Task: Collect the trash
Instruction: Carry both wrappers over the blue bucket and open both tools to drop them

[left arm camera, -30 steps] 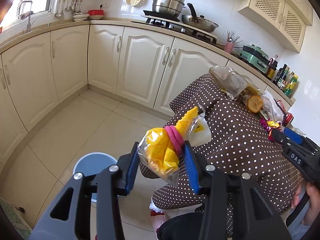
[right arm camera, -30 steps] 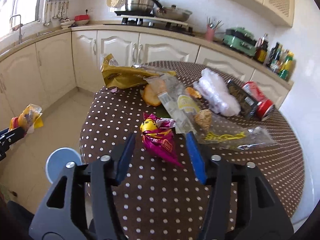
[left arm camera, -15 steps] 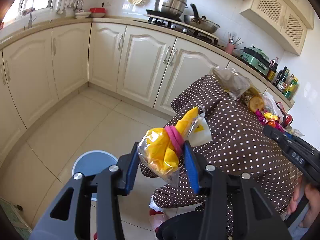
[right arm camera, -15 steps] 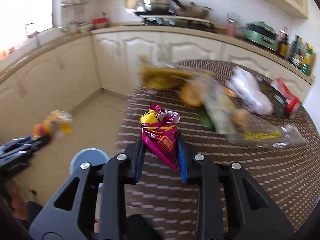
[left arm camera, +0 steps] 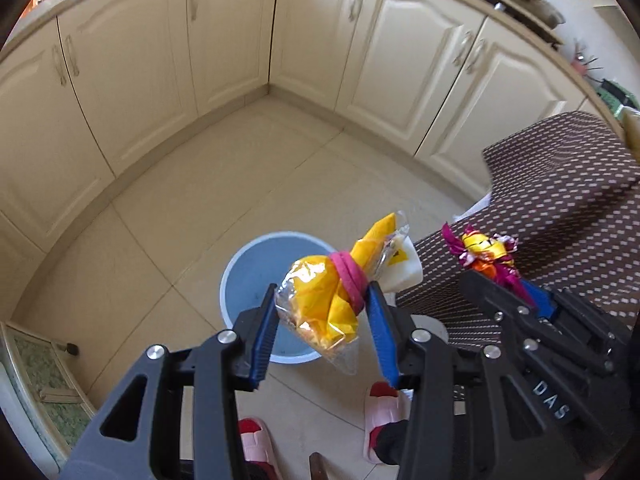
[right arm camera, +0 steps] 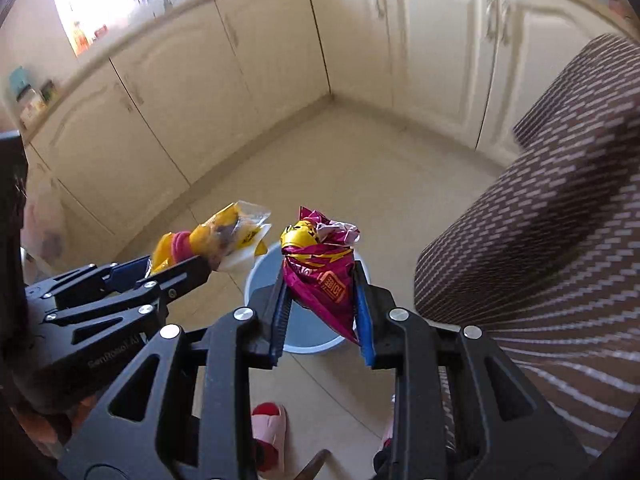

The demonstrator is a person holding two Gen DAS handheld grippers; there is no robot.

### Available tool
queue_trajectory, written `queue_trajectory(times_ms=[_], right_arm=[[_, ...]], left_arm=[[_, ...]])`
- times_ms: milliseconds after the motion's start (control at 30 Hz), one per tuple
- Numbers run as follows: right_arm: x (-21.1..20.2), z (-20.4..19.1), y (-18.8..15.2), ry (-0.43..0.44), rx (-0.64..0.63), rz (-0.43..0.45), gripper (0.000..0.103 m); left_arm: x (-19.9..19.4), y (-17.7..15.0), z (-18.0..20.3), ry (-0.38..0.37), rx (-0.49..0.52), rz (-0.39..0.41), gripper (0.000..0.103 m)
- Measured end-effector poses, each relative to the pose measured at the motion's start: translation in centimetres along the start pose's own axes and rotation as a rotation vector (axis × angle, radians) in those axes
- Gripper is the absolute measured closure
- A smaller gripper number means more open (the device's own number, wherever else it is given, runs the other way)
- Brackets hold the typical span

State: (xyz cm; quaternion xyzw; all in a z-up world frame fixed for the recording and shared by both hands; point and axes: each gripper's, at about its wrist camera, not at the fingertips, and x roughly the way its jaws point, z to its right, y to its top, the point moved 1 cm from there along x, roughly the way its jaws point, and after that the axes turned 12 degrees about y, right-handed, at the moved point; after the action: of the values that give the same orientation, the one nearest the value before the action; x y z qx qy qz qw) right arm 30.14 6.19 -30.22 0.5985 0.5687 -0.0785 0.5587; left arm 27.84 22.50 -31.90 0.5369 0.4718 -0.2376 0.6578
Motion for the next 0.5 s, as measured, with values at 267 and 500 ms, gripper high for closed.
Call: queue_trajectory(times_ms=[267, 500], right_arm=[[6.0, 1.1, 0.6, 0.022, 0.060, -0.054, 0.074], [8.7, 0.8, 1.2, 0.026, 0.060, -0.081, 0.074]], left_arm=[[5.7, 2.0, -1.6, 0.049, -0.055, -0.050, 0.040], [6.4, 1.2, -3.0, 0.088, -0.071, -0.056, 0.039]])
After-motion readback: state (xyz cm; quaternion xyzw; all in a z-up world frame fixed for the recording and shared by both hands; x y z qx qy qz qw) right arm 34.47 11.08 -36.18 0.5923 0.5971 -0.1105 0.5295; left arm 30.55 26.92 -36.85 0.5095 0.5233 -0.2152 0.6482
